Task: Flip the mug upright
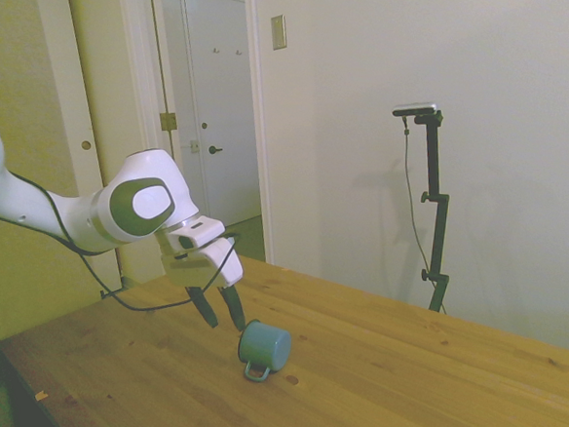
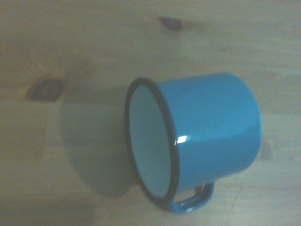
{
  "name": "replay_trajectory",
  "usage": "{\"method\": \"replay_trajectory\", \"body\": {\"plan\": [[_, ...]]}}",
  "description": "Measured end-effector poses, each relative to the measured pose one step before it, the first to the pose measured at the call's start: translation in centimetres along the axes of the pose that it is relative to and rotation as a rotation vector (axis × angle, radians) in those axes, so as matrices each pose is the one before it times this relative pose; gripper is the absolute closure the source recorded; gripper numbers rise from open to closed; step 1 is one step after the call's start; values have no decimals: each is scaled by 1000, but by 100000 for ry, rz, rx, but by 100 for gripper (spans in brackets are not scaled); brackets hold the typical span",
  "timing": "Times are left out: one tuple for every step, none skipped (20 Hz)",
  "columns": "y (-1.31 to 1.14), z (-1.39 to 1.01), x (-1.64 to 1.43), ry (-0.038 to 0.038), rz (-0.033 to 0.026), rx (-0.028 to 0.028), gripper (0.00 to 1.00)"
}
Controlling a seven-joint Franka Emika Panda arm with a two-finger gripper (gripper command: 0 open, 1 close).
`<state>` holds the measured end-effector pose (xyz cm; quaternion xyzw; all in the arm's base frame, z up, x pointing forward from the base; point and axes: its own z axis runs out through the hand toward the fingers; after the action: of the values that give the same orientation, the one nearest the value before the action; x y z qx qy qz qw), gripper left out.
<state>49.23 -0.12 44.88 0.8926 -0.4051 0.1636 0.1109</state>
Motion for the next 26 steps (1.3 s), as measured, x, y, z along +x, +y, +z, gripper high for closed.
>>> {"method": "replay_trajectory", "body": {"plan": [[-789,49,276,2511,1120,-1911,0],[-1608,-138,369,2301,2932,-3817,0],[-76,-89,-65,-65,-336,-303,0],[-194,-24,-154,269,-827,35,0],[-292,-6,-271,1370,-2029,-352,0],[-385,8,-378,1867,-2129,-542,0],[-482,20,-473,1938,-1860,-552,0],[-503,11,-486,2303,-1843,-614,0],[-547,75,-503,2837,-1730,-851,0],[-495,124,-453,2816,-1523,-1032,0],[-440,192,-423,2833,-1119,-1396,0],[-393,288,-399,2509,-1001,-1699,0],[-375,309,-391,2189,-1075,-1918,0],[-375,351,-412,1736,-809,-1894,0],[-387,315,-394,1202,-927,-1751,0],[-314,245,-268,1740,-856,-2195,0],[-246,226,-204,2472,-458,-2671,0],[-228,196,-224,2065,-267,-2340,0],[-202,194,-220,1333,-103,-1962,0],[-165,161,-199,822,-327,-1273,0],[-90,206,-100,912,17,-1414,0],[-20,265,-18,858,27,-1466,0],[48,371,44,1308,-23,-1764,0],[-2,414,5,1189,72,-1646,0],[-44,374,-28,1141,227,-1590,0],[-71,397,-55,1247,106,-1594,0]]}}
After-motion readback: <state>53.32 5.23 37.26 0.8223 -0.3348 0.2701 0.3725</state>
